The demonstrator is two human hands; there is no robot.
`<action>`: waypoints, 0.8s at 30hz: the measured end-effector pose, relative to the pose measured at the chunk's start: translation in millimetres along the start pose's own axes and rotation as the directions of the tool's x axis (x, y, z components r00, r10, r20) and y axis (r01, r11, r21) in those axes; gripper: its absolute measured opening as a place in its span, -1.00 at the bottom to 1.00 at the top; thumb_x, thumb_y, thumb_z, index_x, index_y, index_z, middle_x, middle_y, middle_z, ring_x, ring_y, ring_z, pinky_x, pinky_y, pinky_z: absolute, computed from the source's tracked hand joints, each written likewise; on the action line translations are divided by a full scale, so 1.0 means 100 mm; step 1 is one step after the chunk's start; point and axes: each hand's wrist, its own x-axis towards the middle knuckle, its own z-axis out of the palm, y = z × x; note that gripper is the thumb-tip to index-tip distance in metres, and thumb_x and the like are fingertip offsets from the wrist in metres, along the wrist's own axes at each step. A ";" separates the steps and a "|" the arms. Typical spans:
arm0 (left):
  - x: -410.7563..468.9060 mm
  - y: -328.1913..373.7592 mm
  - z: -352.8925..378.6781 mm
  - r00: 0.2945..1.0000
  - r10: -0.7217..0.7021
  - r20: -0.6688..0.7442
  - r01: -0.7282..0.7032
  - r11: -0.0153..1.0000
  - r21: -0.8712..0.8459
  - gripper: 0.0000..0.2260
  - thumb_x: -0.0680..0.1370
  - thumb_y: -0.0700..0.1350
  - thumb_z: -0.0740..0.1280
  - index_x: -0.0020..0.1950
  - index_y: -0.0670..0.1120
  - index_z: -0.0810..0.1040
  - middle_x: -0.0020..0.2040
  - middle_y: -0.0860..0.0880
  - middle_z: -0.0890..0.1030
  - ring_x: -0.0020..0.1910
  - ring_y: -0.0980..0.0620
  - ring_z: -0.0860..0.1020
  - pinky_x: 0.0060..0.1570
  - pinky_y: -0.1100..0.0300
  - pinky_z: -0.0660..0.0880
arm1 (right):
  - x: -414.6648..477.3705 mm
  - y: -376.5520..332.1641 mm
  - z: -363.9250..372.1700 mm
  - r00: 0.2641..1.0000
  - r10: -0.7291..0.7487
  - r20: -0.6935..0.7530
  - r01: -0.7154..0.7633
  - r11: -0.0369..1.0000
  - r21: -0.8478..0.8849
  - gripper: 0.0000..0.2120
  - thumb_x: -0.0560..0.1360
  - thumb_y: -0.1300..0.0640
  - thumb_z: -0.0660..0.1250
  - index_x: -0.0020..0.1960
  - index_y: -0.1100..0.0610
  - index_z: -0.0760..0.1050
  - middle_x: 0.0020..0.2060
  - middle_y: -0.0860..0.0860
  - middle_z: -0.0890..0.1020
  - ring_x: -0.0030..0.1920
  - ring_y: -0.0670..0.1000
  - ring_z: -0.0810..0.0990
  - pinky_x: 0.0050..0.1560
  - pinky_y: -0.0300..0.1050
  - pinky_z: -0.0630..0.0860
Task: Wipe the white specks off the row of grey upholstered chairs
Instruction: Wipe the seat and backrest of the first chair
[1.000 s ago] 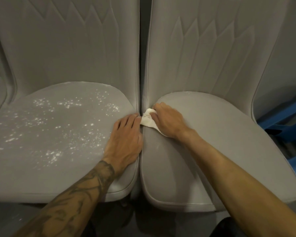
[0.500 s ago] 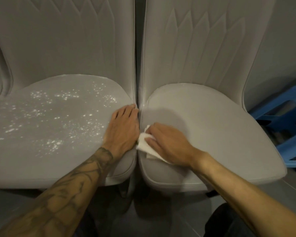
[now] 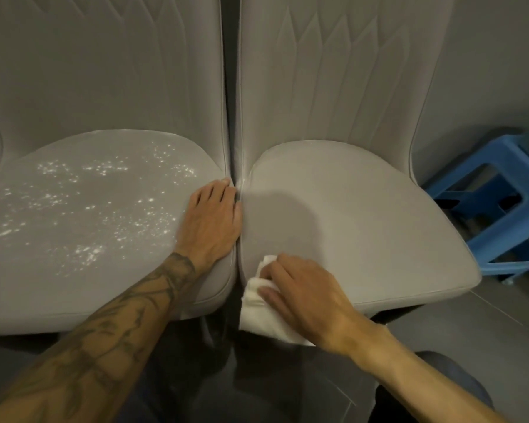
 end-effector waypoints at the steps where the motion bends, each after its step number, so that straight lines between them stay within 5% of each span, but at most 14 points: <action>1: 0.00 0.00 0.00 1.000 0.003 0.003 -0.003 1.000 0.007 -0.65 0.72 -0.01 0.08 0.37 -0.14 0.50 0.46 -0.15 0.47 0.46 -0.12 0.41 0.51 -0.06 0.29 | -0.03 -0.01 0.02 1.000 0.021 -0.003 -0.022 1.000 -0.012 -0.78 0.68 -0.15 0.10 0.15 -0.06 0.42 -0.02 -0.08 0.52 -0.11 -0.02 0.51 -0.06 -0.04 0.52; 6: 0.00 0.01 0.00 1.000 -0.003 0.018 0.003 1.000 -0.002 -0.66 0.73 0.00 0.10 0.37 -0.14 0.49 0.48 -0.15 0.46 0.47 -0.11 0.40 0.52 -0.04 0.26 | 0.40 -0.26 0.08 0.955 0.254 -0.156 -0.265 0.963 -0.057 -0.73 0.70 -0.09 0.05 0.12 0.04 0.43 -0.02 0.00 0.52 -0.10 0.04 0.49 -0.06 -0.01 0.43; 14: 0.02 -0.01 0.04 1.000 -0.018 0.025 0.018 1.000 0.003 -0.64 0.73 0.01 0.13 0.42 -0.17 0.48 0.50 -0.18 0.45 0.49 -0.18 0.40 0.52 -0.10 0.25 | 0.07 -0.48 0.35 0.919 0.284 -0.274 -0.311 0.949 -0.059 -0.81 0.65 -0.11 0.19 0.08 0.00 0.41 -0.07 -0.05 0.50 -0.14 -0.03 0.44 -0.10 -0.10 0.46; 18: 0.01 0.00 0.03 1.000 -0.008 0.012 0.008 1.000 0.020 -0.63 0.72 0.00 0.15 0.41 -0.19 0.50 0.48 -0.21 0.48 0.46 -0.20 0.43 0.49 -0.14 0.30 | -0.02 -0.36 0.29 0.924 0.289 -0.251 -0.317 0.945 -0.078 -0.79 0.68 -0.09 0.09 0.08 0.00 0.43 -0.07 -0.03 0.51 -0.12 0.04 0.49 -0.10 -0.01 0.48; 24: 0.00 0.02 0.00 1.000 -0.014 0.007 0.014 0.999 0.038 -0.60 0.72 0.02 0.11 0.40 -0.19 0.50 0.46 -0.21 0.49 0.44 -0.20 0.44 0.48 -0.15 0.31 | -0.50 0.19 0.05 0.728 0.597 -0.338 -0.618 0.784 0.055 -0.80 0.67 -0.10 0.11 0.03 0.01 0.37 -0.11 -0.03 0.49 -0.17 0.08 0.47 -0.15 0.01 0.39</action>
